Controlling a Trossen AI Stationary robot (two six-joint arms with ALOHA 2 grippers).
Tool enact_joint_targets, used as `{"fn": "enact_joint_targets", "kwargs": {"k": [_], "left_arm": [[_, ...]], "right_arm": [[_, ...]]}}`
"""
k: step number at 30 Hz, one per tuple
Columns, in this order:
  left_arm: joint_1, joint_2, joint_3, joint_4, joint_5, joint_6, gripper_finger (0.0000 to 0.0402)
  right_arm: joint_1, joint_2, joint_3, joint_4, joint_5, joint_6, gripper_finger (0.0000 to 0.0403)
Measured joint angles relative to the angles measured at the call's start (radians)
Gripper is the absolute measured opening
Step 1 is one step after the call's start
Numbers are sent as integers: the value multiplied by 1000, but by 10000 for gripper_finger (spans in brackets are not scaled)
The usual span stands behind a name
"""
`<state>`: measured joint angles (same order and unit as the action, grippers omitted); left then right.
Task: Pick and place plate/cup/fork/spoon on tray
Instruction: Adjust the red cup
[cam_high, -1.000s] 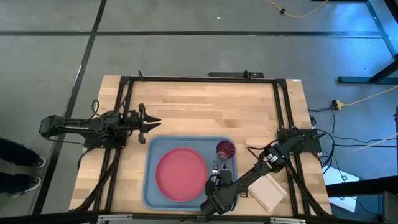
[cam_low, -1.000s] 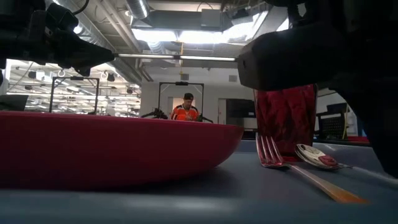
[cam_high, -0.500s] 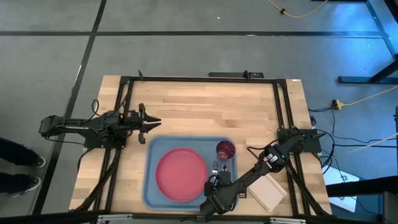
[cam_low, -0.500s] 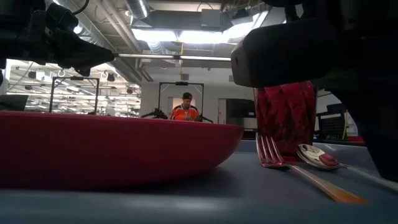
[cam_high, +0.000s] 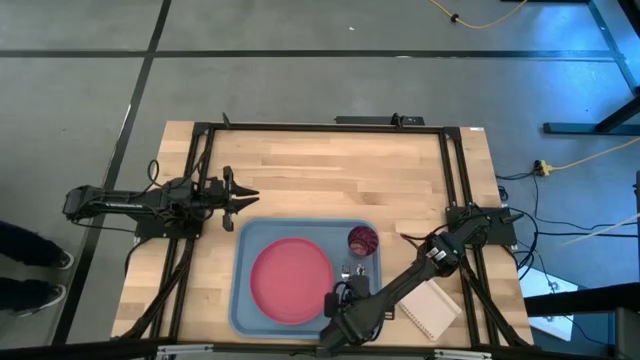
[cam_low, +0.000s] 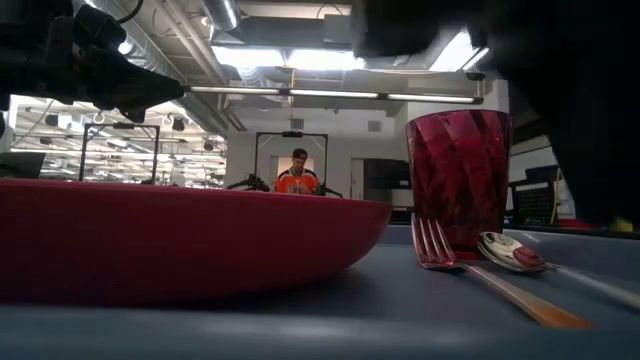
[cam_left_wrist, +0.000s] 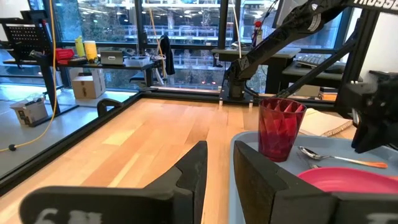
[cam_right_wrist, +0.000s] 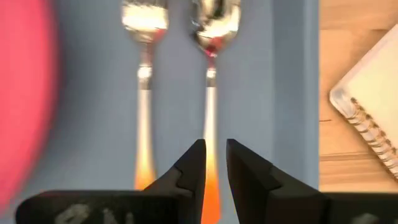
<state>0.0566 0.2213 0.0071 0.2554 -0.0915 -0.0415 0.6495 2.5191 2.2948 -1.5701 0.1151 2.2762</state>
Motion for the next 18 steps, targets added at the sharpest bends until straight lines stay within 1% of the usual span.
{"fn": "enact_joint_targets", "kwargs": {"k": [3,7,11,13,18], "left_arm": [[0,0,0,0,0,0,71],[0,0,0,0,0,0,71],[0,0,0,0,0,0,71],[0,0,0,0,0,0,71],[0,0,0,0,0,0,71]], "right_arm": [[5,0,51,1,46,-2,68],[23,-18,61,-1,91,17,68],[46,-24,62,-1,213,51,68],[57,-25,62,-1,281,53,68],[75,-26,62,-1,411,39,68]]}}
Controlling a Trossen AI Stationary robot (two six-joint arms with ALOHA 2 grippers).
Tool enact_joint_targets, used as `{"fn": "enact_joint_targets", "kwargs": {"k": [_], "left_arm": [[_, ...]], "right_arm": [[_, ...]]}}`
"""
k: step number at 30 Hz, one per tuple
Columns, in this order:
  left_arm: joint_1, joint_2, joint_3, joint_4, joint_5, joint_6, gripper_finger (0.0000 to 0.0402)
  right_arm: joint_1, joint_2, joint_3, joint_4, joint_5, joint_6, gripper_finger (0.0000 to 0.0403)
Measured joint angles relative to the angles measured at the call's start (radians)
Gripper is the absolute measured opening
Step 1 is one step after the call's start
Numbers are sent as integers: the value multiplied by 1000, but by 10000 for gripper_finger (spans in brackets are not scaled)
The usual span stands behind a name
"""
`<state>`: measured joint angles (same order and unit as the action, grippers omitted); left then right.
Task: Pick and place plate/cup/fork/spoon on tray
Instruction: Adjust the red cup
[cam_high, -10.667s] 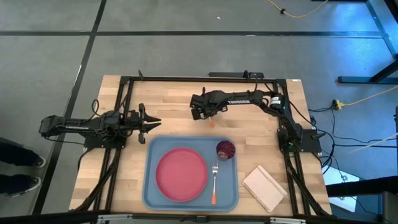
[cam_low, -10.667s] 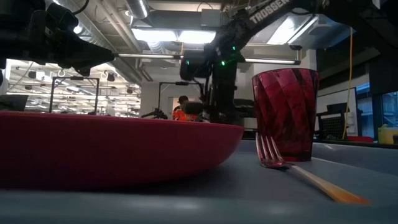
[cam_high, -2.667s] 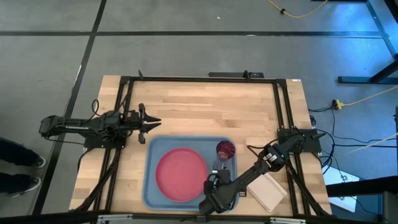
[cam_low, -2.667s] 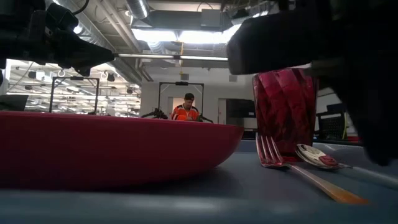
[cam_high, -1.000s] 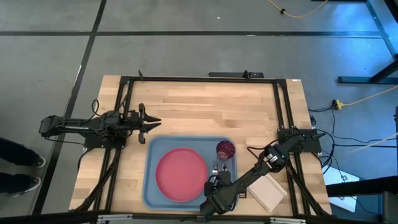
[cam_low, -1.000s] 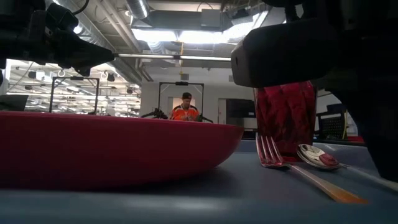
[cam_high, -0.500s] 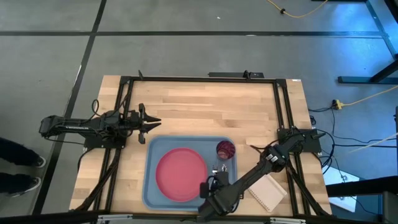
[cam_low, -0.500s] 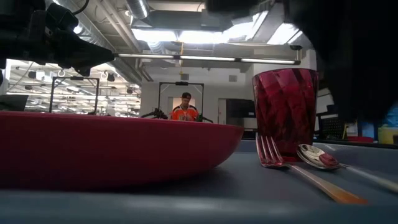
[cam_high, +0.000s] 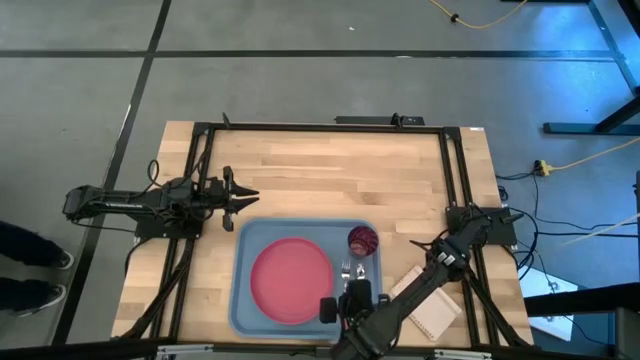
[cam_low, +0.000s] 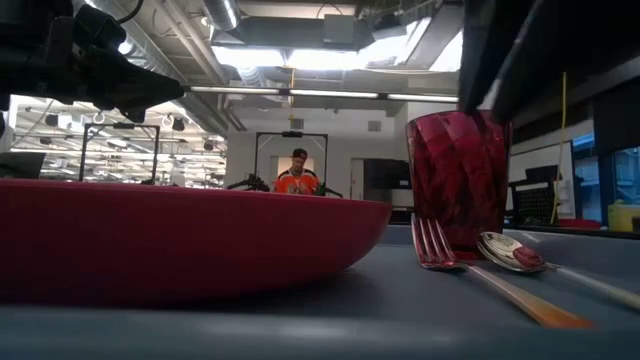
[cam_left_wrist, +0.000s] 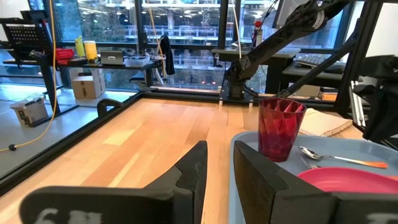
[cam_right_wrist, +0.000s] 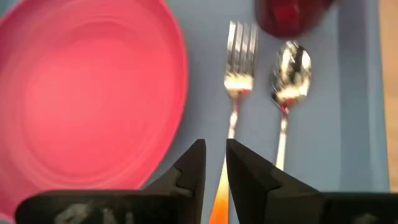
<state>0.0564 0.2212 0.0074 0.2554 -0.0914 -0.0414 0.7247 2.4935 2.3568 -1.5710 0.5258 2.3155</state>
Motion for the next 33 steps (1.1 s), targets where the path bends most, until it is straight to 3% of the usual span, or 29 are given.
{"fn": "enact_joint_targets", "kwargs": {"k": [9,18,26,33], "left_arm": [[0,0,0,0,0,0,71],[0,0,0,0,0,0,71],[0,0,0,0,0,0,71],[0,0,0,0,0,0,71]], "right_arm": [[25,-40,-1,0,114,-102,68],[-16,-74,0,0,422,-354,68],[-98,-89,-1,0,415,-625,58],[-119,-260,-1,0,509,-934,42]]}}
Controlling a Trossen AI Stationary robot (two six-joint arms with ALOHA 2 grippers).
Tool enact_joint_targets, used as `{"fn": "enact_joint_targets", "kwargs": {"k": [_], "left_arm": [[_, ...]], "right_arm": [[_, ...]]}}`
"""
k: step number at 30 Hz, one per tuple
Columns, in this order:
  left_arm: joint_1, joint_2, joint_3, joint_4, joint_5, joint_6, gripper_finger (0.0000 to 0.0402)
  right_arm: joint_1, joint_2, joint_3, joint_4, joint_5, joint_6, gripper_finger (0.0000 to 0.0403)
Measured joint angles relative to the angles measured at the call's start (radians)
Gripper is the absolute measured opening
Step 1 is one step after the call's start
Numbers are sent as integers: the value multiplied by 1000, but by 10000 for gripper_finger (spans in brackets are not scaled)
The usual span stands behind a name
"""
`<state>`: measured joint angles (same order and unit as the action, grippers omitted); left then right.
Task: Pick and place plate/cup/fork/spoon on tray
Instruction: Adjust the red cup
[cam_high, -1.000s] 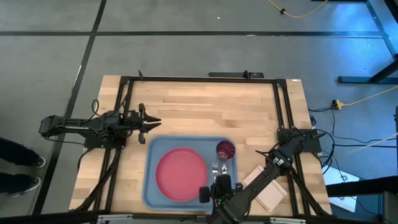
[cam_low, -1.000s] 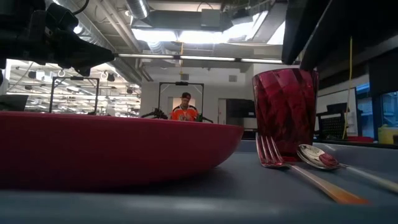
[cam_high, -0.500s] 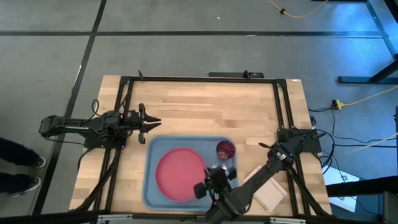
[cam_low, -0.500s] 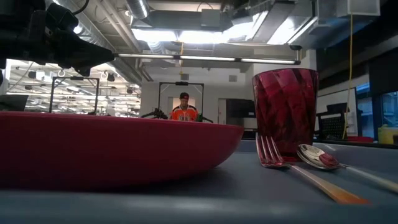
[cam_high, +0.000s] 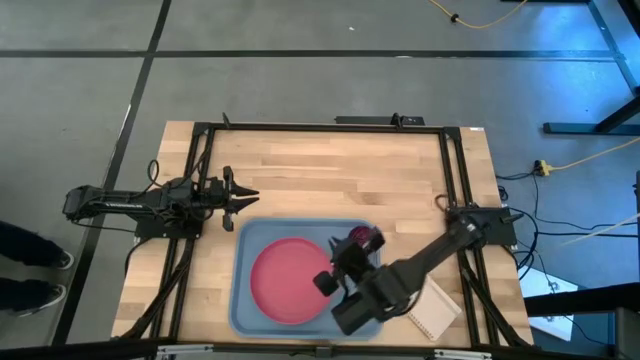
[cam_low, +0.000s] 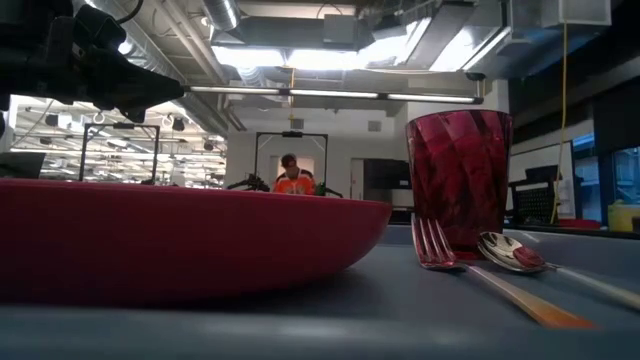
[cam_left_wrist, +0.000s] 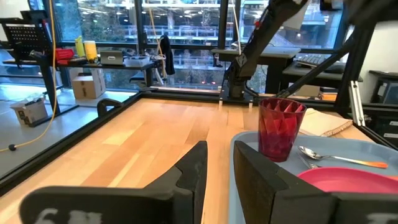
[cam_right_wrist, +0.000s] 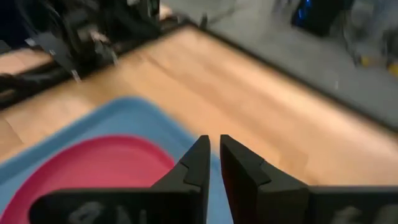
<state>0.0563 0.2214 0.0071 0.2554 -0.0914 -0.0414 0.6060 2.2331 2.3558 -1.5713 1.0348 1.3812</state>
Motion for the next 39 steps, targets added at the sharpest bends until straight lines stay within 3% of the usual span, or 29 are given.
{"fn": "enact_joint_targets", "kwargs": {"k": [4,8,19,24,29,32,39], "left_arm": [[0,0,0,0,0,0,71],[0,0,0,0,0,0,71],[0,0,0,0,0,0,71],[0,0,0,0,0,0,71],[0,0,0,0,0,0,71],[0,0,0,0,0,0,71],[0,0,0,0,0,0,71]], "right_arm": [[12,-91,0,-1,70,-136,42],[30,-123,1,-1,137,-162,41],[40,-130,0,0,133,-259,41],[47,-130,0,1,74,-360,41],[47,-130,0,0,-90,-390,41],[47,-122,0,1,-169,-309,41],[47,-75,0,12,-193,-108,41]]}}
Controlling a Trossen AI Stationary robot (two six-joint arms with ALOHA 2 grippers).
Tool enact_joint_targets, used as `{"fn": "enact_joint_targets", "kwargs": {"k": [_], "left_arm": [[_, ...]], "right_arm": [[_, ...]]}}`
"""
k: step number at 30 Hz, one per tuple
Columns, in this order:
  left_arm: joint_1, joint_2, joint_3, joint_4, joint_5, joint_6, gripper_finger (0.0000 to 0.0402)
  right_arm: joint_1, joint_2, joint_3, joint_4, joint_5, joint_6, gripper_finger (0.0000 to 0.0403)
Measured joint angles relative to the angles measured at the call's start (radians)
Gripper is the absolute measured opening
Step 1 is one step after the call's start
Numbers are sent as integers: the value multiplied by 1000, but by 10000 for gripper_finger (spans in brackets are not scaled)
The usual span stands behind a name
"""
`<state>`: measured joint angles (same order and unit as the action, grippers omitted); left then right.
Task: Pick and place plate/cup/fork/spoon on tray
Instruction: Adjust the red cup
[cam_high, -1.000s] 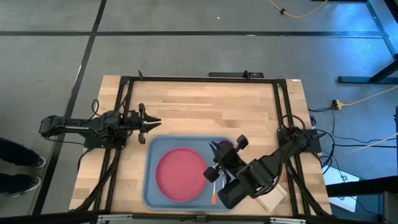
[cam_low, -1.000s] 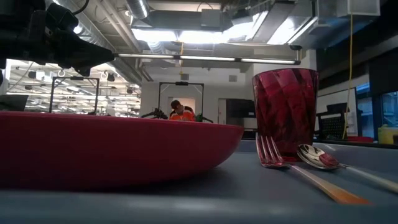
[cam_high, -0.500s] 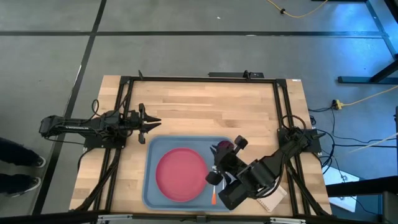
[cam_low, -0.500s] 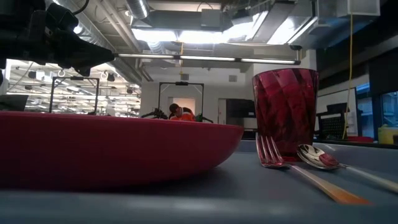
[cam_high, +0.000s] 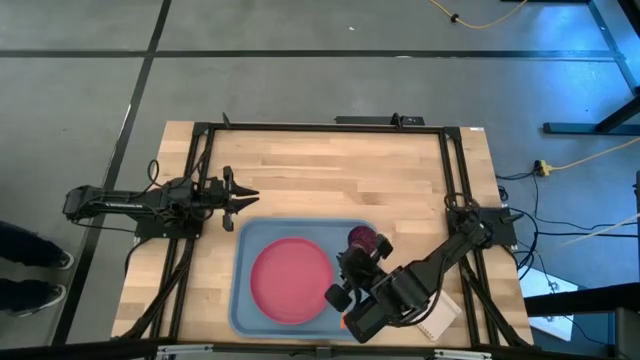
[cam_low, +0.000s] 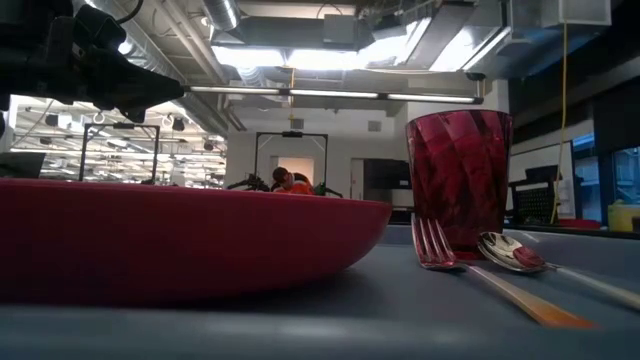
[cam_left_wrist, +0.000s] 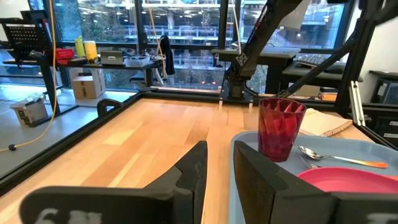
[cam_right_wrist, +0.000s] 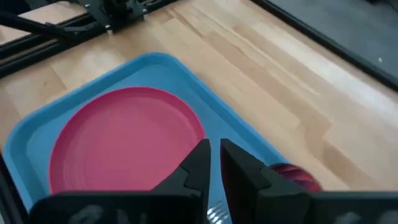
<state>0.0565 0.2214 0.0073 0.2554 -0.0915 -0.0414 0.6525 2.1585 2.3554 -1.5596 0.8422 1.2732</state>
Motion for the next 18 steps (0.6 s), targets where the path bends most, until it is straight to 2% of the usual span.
{"fn": "enact_joint_targets", "kwargs": {"k": [4,8,18], "left_arm": [[0,0,0,0,0,0,71],[0,0,0,0,0,0,71],[0,0,0,0,0,0,71]], "right_arm": [[0,40,0,19,19,85,41],[0,87,0,29,70,86,41],[0,118,0,30,73,85,41]]}}
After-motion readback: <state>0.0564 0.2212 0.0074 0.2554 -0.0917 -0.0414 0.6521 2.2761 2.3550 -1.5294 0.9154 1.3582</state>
